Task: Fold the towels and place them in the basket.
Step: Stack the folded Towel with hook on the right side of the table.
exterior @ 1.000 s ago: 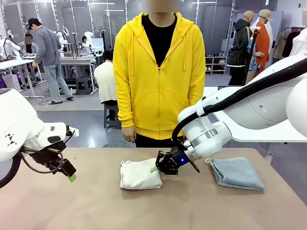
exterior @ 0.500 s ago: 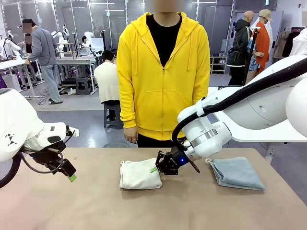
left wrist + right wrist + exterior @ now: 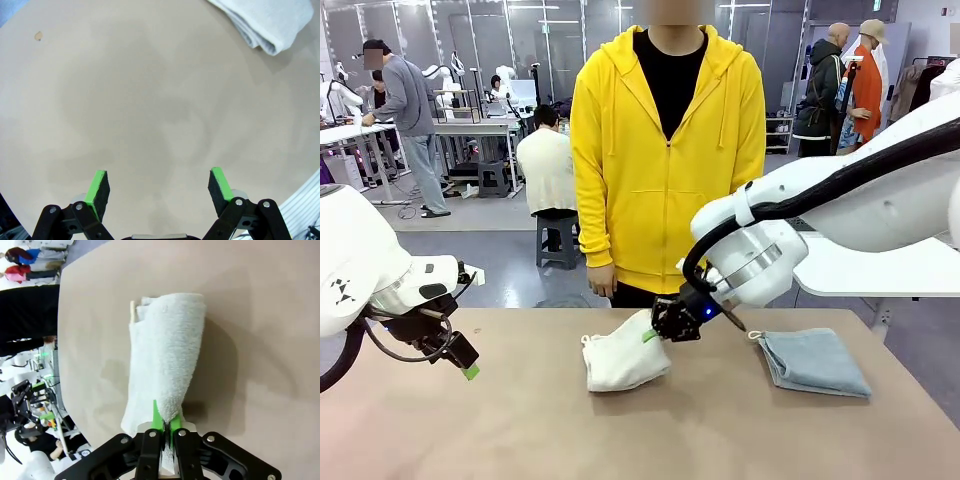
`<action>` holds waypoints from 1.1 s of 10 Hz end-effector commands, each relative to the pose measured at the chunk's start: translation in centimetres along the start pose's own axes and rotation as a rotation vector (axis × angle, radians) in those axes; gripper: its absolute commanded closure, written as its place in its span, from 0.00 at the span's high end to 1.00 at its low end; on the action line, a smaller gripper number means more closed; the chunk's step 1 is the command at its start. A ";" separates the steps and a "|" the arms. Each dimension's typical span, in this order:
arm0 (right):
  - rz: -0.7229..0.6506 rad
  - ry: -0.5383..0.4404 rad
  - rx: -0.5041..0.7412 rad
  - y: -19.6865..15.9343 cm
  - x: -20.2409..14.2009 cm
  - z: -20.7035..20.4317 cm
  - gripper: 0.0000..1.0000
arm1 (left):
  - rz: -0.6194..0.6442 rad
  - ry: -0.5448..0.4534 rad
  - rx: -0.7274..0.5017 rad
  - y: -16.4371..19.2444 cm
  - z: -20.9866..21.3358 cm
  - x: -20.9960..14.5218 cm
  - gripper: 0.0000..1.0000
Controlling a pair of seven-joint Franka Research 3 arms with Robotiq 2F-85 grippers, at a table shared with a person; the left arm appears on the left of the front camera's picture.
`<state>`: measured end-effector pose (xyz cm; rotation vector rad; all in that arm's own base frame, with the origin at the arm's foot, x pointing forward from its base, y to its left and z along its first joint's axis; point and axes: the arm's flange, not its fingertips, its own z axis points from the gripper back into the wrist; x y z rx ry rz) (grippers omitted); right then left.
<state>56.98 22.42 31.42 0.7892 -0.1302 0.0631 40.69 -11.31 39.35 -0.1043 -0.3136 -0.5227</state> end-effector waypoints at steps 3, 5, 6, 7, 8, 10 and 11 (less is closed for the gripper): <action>0.053 -0.039 -0.056 -1.1 0.7 6.2 0.06 | 0.010 -0.004 0.017 -0.2 -0.2 0.2 1.00; 0.075 -0.028 -0.113 -2.6 0.9 10.6 0.06 | 0.010 -0.004 0.017 -0.2 -0.2 0.2 1.00; 0.078 -0.030 -0.113 -3.3 1.2 12.5 0.06 | 0.010 -0.004 0.017 -0.2 -0.2 0.2 1.00; 0.104 -0.022 -0.120 -4.0 1.3 14.2 0.06 | 0.010 -0.004 0.017 -0.2 -0.2 0.2 1.00; 0.110 -0.030 -0.095 -4.5 1.5 15.8 0.06 | 0.010 -0.004 0.017 -0.2 -0.2 0.2 1.00; 0.151 -0.013 -0.112 -4.8 1.4 18.0 0.06 | 0.010 -0.004 0.017 -0.2 -0.2 0.2 1.00; 0.164 -0.003 -0.108 -5.2 1.6 19.0 0.06 | 0.010 -0.004 0.017 -0.2 -0.2 0.2 1.00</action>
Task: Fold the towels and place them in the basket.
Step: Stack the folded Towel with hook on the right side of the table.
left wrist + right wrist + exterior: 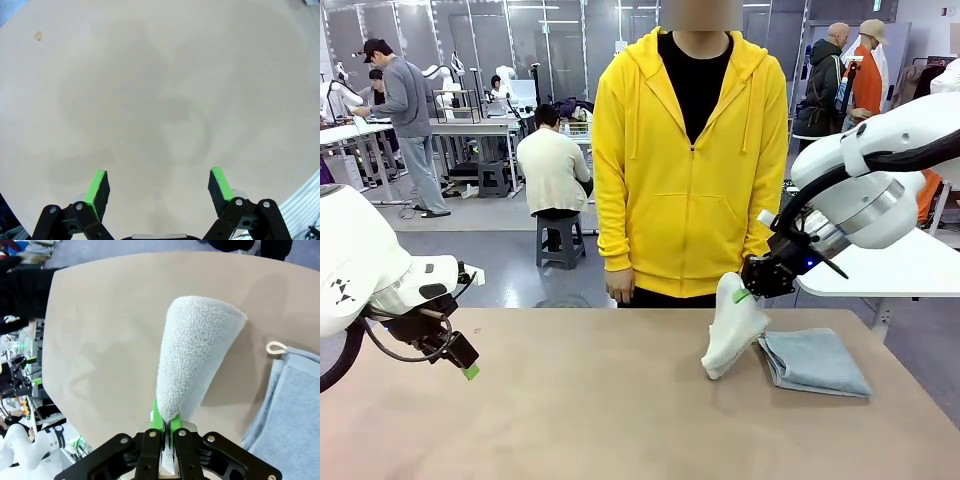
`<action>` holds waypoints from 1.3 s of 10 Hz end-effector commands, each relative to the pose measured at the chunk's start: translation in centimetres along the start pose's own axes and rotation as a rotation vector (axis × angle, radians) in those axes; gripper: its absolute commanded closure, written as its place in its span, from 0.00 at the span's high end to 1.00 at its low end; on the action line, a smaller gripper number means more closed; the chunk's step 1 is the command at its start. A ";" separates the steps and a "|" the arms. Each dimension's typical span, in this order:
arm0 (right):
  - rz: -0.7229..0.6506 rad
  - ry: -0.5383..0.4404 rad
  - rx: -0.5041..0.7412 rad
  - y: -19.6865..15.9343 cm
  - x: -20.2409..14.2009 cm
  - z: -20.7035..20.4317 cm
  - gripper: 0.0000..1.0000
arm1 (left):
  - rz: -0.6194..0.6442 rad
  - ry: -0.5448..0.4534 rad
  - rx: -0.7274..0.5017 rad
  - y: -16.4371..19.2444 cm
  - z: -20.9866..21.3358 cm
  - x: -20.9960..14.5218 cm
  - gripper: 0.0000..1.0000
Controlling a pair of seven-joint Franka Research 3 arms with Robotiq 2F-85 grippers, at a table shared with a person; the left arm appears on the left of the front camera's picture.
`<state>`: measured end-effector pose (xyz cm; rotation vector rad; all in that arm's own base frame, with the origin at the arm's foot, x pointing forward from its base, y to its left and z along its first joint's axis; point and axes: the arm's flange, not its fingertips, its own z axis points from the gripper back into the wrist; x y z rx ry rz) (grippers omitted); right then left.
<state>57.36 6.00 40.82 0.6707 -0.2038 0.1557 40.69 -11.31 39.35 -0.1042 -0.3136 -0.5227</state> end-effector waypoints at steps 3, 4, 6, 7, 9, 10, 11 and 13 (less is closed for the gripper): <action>0.099 0.016 0.032 -2.5 0.8 3.7 0.06 | 0.010 -0.004 0.017 -0.2 -0.2 0.2 1.00; 0.098 -0.003 0.062 -3.2 1.2 4.7 0.06 | 0.010 -0.004 0.017 -0.2 -0.2 0.2 1.00; 0.076 0.023 0.069 -5.0 1.6 6.3 0.06 | 0.010 -0.004 0.017 -0.2 -0.2 0.2 1.00; 0.063 0.028 0.089 -5.9 1.7 7.0 0.06 | 0.010 -0.004 0.017 -0.2 -0.2 0.2 1.00; 0.046 0.057 0.132 -8.0 1.8 7.3 0.06 | 0.010 -0.004 0.017 -0.2 -0.2 0.2 1.00; 0.031 0.071 0.148 -9.2 1.6 7.3 0.06 | 0.010 -0.004 0.017 -0.2 -0.2 0.2 1.00; 0.044 0.084 0.136 -10.3 1.4 7.2 0.06 | 0.010 -0.004 0.017 -0.2 -0.2 0.2 1.00; 0.004 0.086 0.024 -12.2 0.9 6.6 0.06 | 0.010 -0.004 0.017 -0.2 -0.2 0.2 1.00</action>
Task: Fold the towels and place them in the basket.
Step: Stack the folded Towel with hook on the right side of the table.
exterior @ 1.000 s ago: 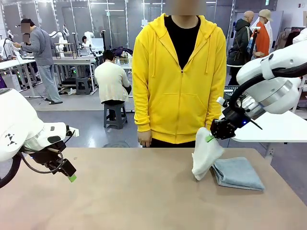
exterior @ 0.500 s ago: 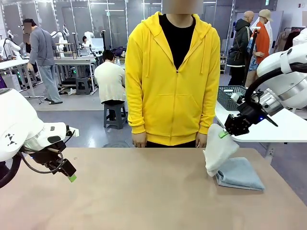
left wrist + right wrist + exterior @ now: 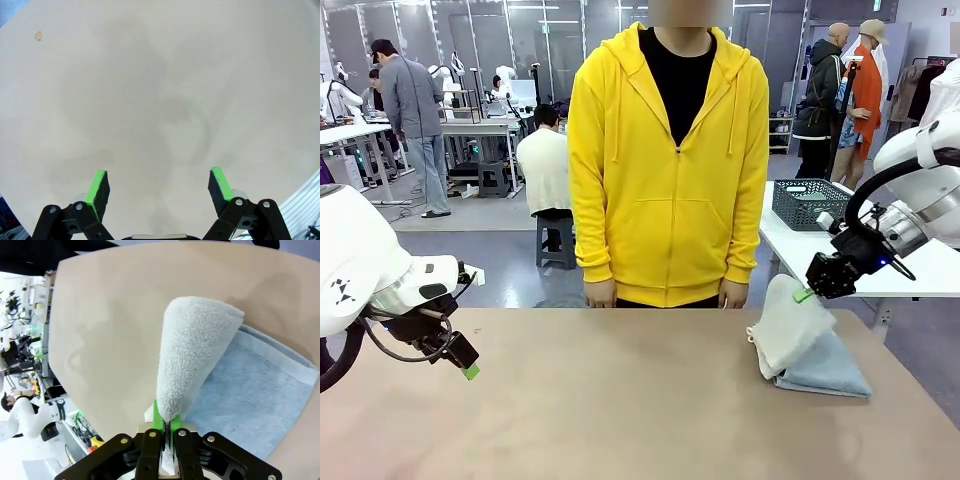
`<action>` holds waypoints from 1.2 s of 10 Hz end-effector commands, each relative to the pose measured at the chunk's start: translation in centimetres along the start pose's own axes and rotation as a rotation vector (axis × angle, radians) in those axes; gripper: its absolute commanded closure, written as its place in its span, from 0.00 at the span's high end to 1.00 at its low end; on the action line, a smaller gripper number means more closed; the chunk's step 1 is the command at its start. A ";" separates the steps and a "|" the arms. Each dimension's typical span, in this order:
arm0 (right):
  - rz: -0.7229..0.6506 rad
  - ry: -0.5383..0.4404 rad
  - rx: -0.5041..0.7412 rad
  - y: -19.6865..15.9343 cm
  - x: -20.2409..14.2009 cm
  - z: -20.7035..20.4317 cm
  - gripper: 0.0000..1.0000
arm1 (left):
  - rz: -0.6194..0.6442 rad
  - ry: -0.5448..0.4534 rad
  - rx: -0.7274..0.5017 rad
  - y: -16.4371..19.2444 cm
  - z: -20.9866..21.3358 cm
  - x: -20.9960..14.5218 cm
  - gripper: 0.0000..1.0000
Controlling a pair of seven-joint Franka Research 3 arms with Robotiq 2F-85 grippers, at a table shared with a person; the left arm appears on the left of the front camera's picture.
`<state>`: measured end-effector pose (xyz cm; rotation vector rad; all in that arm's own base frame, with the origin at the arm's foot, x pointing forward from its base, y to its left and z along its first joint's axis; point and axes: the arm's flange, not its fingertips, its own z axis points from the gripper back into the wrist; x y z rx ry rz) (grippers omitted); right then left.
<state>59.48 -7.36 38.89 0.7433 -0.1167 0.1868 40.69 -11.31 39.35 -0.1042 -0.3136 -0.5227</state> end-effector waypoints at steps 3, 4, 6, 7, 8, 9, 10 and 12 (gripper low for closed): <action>-0.059 0.016 -0.170 -2.5 -1.0 -0.3 0.06 | 0.010 -0.004 0.017 -0.2 -0.2 0.2 1.00; -0.078 0.025 -0.207 -3.0 -1.4 -0.6 0.06 | 0.010 -0.004 0.017 -0.2 -0.2 0.2 1.00; -0.112 0.038 -0.290 -4.0 -2.2 -1.2 0.06 | 0.010 -0.004 0.017 -0.2 -0.2 0.2 1.00; -0.120 0.042 -0.303 -4.1 -2.5 -1.6 0.06 | 0.010 -0.004 0.017 -0.2 -0.2 0.2 1.00; -0.127 0.050 -0.321 -4.3 -2.6 -2.1 0.06 | 0.010 -0.004 0.017 -0.2 -0.2 0.2 1.00; -0.139 0.042 -0.346 -4.6 -2.7 -2.5 0.06 | 0.010 -0.004 0.017 -0.2 -0.2 0.2 1.00; -0.143 0.037 -0.371 -4.8 -2.8 -2.8 0.24 | 0.010 -0.004 0.017 -0.2 -0.2 0.2 1.00; -0.144 0.052 -0.377 -4.4 -2.9 -2.6 0.59 | 0.010 -0.004 0.017 -0.2 -0.2 0.2 1.00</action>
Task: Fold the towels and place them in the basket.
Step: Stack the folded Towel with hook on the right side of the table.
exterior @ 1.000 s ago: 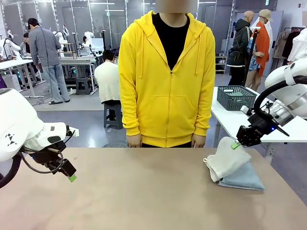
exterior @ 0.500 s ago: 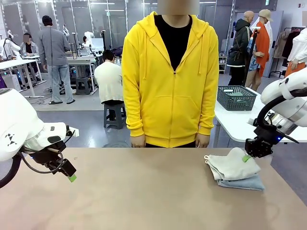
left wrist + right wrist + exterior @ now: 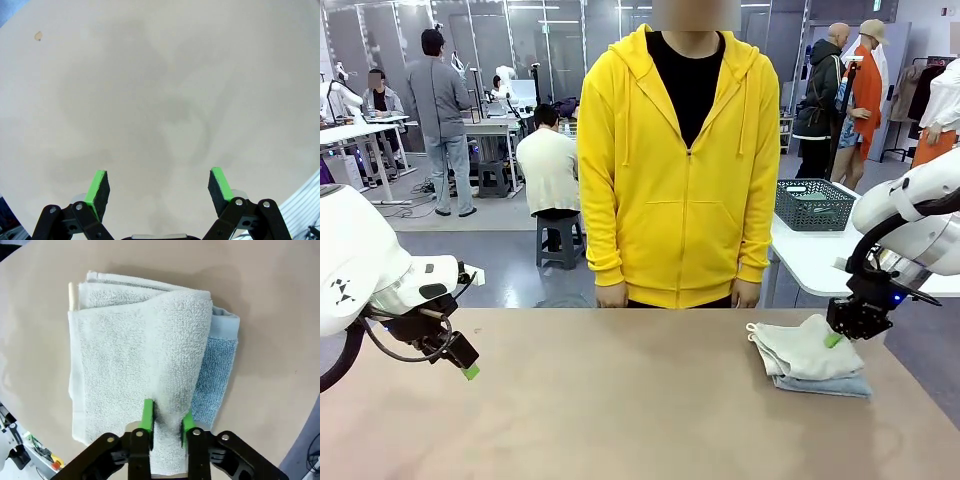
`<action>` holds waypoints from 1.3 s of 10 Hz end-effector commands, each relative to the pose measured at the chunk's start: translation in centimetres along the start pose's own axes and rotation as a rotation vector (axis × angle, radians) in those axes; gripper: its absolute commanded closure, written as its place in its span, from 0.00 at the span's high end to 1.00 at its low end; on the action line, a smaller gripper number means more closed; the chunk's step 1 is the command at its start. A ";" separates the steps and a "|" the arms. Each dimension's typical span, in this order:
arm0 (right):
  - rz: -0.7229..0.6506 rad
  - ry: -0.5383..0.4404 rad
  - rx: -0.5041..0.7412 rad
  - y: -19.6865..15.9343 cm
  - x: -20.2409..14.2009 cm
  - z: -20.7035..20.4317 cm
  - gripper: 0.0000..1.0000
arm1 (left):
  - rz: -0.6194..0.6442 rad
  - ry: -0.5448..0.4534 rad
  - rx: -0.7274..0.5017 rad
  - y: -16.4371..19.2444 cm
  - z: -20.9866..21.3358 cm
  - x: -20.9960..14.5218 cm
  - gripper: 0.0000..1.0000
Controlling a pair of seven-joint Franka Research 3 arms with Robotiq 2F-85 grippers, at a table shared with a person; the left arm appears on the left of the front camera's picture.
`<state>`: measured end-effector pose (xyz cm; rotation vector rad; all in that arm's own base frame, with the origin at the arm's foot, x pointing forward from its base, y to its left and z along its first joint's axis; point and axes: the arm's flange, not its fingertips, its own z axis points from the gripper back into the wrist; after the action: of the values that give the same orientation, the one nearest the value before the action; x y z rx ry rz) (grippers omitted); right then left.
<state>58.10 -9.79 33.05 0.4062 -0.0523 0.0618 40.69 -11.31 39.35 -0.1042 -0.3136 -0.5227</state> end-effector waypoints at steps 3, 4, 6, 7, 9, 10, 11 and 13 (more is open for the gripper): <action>-0.017 -0.006 -0.093 1.4 -0.5 1.5 1.00 | 0.010 -0.004 0.017 -0.2 -0.2 0.2 1.00; -0.015 -0.016 -0.115 1.8 -0.6 2.2 1.00 | 0.010 -0.004 0.017 -0.2 -0.2 0.2 1.00; -0.009 -0.026 -0.137 2.8 -0.6 3.4 0.94 | 0.010 -0.004 0.017 -0.2 -0.2 0.2 1.00; -0.008 -0.023 -0.143 3.1 -0.4 3.6 1.00 | 0.010 -0.004 0.017 -0.2 -0.2 0.2 1.00; -0.044 -0.037 -0.190 3.0 0.6 3.0 1.00 | 0.010 -0.004 0.017 -0.2 -0.2 0.2 1.00; 0.016 -0.022 -0.113 2.7 0.0 4.0 1.00 | 0.010 -0.004 0.017 -0.2 -0.2 0.2 1.00; 0.016 -0.022 -0.113 2.7 0.0 4.0 1.00 | 0.010 -0.004 0.017 -0.2 -0.2 0.2 1.00; 0.016 -0.022 -0.113 2.7 0.0 4.0 1.00 | 0.010 -0.004 0.017 -0.2 -0.2 0.2 1.00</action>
<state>57.94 -8.88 37.57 0.2797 -0.0785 0.0564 40.69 -11.31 39.35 -0.1042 -0.3136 -0.5226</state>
